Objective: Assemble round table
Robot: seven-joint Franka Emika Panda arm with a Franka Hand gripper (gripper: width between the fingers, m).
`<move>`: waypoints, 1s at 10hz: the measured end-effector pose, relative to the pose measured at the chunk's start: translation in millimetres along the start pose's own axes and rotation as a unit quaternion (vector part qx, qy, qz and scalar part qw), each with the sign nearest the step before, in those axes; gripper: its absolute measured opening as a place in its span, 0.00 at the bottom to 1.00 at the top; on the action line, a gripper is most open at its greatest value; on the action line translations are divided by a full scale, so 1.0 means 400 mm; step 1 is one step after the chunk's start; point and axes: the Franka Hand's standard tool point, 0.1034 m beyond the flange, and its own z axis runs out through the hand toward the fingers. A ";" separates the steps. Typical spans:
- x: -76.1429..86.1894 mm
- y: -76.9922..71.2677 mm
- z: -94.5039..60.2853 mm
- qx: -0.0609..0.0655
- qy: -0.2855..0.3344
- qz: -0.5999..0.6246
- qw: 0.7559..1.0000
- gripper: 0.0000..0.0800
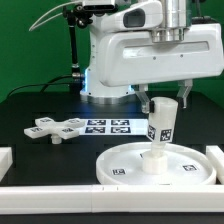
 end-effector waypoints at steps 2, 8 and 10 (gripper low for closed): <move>-0.003 0.000 0.003 0.000 0.000 0.000 1.000 0.51; -0.015 0.008 0.019 0.002 -0.002 0.005 1.000 0.51; -0.018 0.005 0.026 0.003 -0.004 0.005 1.000 0.51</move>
Offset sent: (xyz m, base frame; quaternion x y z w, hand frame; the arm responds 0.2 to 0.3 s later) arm 0.0000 0.0000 0.0000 0.0000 0.0000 0.0000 1.0000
